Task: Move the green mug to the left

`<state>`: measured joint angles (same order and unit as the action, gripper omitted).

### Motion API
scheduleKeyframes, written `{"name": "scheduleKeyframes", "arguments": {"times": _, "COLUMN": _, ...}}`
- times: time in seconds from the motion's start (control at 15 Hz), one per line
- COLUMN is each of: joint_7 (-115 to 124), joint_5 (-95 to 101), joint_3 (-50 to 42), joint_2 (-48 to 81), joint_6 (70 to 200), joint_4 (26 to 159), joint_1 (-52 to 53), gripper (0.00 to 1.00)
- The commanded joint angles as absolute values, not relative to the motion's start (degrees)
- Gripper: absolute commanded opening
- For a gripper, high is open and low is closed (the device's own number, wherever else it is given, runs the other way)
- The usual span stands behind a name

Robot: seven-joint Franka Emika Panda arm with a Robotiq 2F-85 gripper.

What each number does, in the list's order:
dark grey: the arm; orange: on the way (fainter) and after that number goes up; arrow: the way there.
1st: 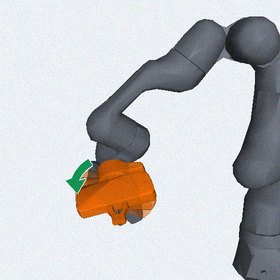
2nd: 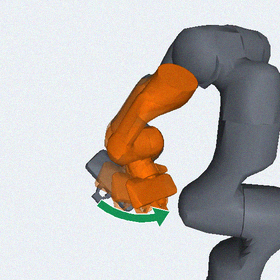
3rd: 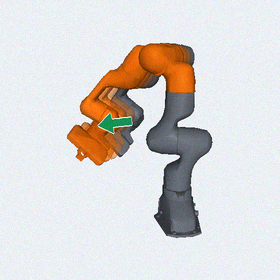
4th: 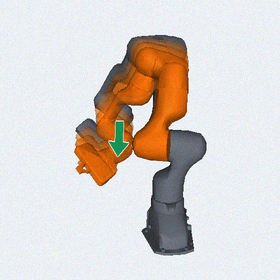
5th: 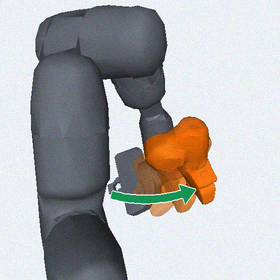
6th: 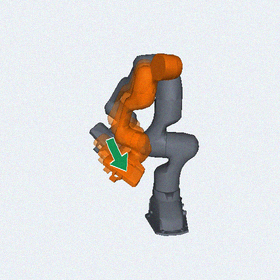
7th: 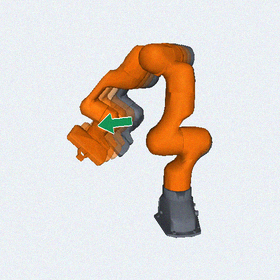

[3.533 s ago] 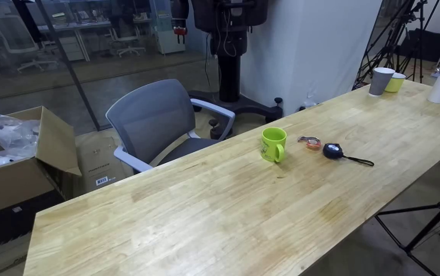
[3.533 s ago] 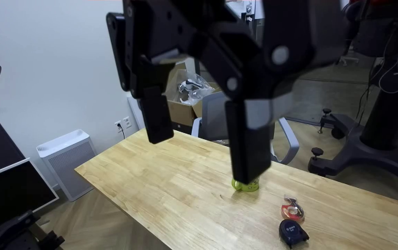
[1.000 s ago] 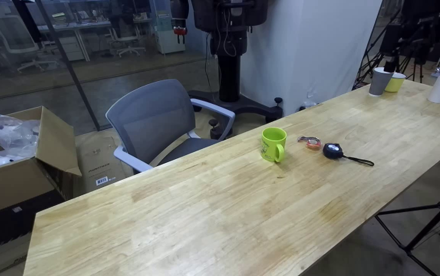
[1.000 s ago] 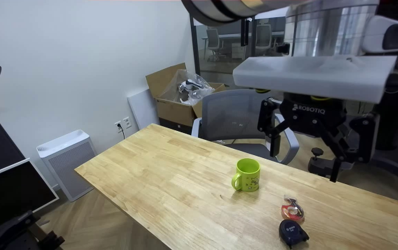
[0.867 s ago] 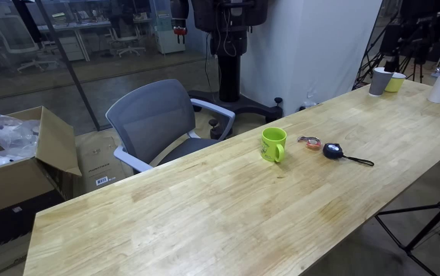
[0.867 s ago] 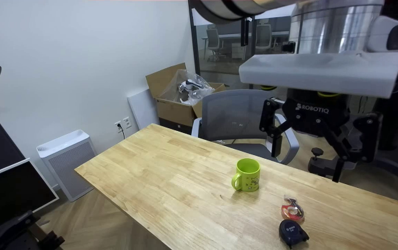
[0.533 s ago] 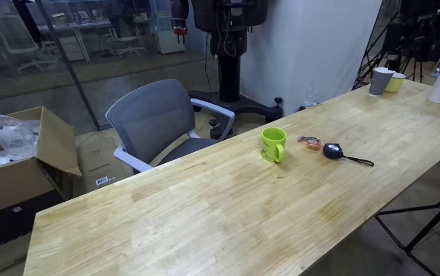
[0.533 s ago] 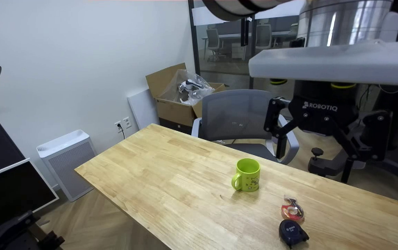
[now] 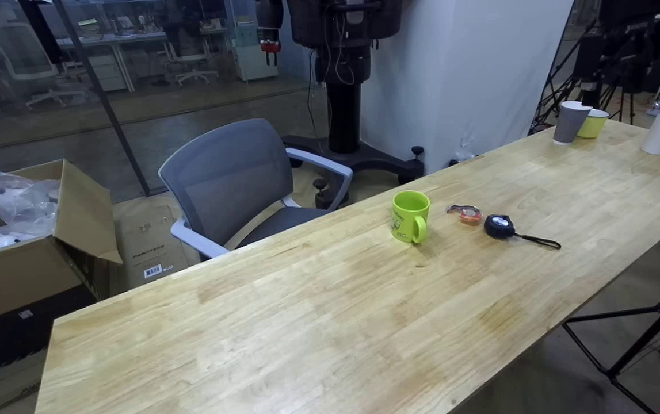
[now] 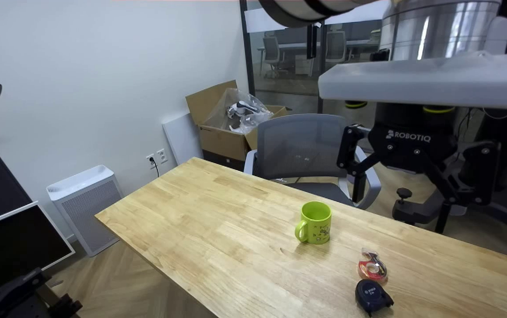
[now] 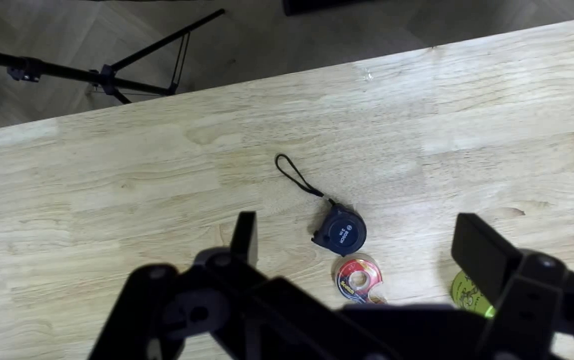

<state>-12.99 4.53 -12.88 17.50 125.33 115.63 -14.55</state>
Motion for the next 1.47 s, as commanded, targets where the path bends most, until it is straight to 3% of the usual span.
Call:
{"name": "scheduleKeyframes", "arguments": {"times": 0.0, "joint_7": -12.9, "joint_5": 4.7, "joint_3": -12.4, "joint_2": 17.5, "joint_6": 125.2, "joint_4": 115.5, "joint_1": -15.0, "gripper": 1.0}}
{"name": "scheduleKeyframes", "arguments": {"times": 0.6, "joint_7": -12.4, "joint_5": 4.2, "joint_3": -8.9, "joint_2": 19.1, "joint_6": 126.8, "joint_4": 116.3, "joint_1": -12.5, "gripper": 1.0}}
{"name": "scheduleKeyframes", "arguments": {"times": 1.4, "joint_7": -15.3, "joint_5": 1.5, "joint_3": -2.0, "joint_2": 27.6, "joint_6": 143.3, "joint_4": 114.9, "joint_1": -10.3, "gripper": 1.0}}
